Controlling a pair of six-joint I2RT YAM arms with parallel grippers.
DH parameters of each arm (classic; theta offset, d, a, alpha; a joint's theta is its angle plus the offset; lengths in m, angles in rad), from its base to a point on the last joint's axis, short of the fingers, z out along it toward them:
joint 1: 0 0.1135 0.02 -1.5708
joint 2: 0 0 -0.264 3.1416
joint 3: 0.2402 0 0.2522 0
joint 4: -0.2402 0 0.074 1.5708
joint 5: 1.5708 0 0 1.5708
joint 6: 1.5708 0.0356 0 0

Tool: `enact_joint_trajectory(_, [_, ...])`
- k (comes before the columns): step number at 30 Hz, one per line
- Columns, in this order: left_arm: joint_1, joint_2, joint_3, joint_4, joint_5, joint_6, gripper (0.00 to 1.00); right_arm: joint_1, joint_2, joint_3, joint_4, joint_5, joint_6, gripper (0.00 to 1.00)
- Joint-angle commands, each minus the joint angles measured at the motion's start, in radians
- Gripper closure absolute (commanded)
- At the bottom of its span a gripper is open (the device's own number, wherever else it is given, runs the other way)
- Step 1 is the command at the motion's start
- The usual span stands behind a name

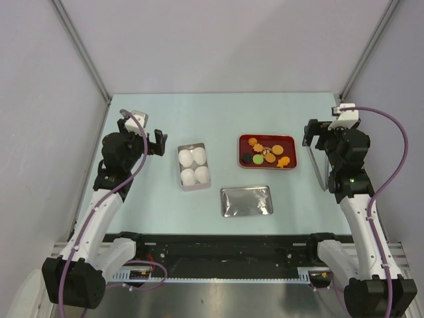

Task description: Pack the cookies

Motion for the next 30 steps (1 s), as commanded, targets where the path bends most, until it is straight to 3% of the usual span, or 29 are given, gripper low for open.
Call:
enact_joint_trajectory(1, [-0.005, -0.004, 0.034, 0.035, 0.020, -0.011, 0.00, -0.002, -0.016, 0.004, 0.041, 0.019, -0.024, 0.00])
enact_joint_trajectory(15, [-0.005, -0.004, 0.040, 0.026, 0.018, -0.002, 0.00, -0.022, 0.041, 0.014, 0.011, 0.018, -0.038, 0.00])
enact_joint_trajectory(17, [-0.005, -0.004, 0.043, 0.024, 0.018, 0.003, 0.00, -0.080, 0.071, 0.030, -0.030, 0.001, -0.029, 0.00])
enact_joint_trajectory(23, [-0.005, -0.003, 0.051, 0.020, 0.018, 0.006, 0.00, -0.228, 0.261, 0.108, -0.159, -0.082, -0.027, 0.00])
enact_joint_trajectory(30, [-0.005, 0.008, 0.061, 0.015, 0.017, 0.012, 0.00, -0.263, 0.438, 0.123, -0.239, -0.088, -0.116, 0.00])
